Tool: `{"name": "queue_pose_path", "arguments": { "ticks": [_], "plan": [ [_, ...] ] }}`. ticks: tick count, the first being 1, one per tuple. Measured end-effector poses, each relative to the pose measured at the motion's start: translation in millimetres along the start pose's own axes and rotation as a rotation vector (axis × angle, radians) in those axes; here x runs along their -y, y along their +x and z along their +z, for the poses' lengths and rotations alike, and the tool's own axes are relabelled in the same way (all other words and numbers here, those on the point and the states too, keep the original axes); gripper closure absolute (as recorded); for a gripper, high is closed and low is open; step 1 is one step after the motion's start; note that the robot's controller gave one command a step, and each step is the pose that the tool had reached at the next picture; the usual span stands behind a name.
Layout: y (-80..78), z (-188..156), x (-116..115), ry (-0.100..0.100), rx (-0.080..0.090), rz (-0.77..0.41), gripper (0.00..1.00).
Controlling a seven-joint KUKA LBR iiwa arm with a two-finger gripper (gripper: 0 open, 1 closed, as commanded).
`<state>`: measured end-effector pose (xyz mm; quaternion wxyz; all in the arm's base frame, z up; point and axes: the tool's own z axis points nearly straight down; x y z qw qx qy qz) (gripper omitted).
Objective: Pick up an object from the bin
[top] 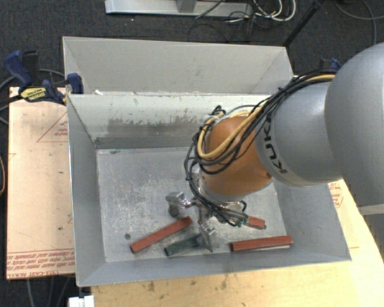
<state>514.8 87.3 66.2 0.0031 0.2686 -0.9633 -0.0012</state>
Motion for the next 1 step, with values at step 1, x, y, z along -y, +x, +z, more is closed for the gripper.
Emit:
{"name": "queue_pose_path", "arguments": {
  "ticks": [1],
  "plan": [
    [-3.6, -7.8, 1.7, 0.004, 0.008, 0.001, 1.00]
  ]
}}
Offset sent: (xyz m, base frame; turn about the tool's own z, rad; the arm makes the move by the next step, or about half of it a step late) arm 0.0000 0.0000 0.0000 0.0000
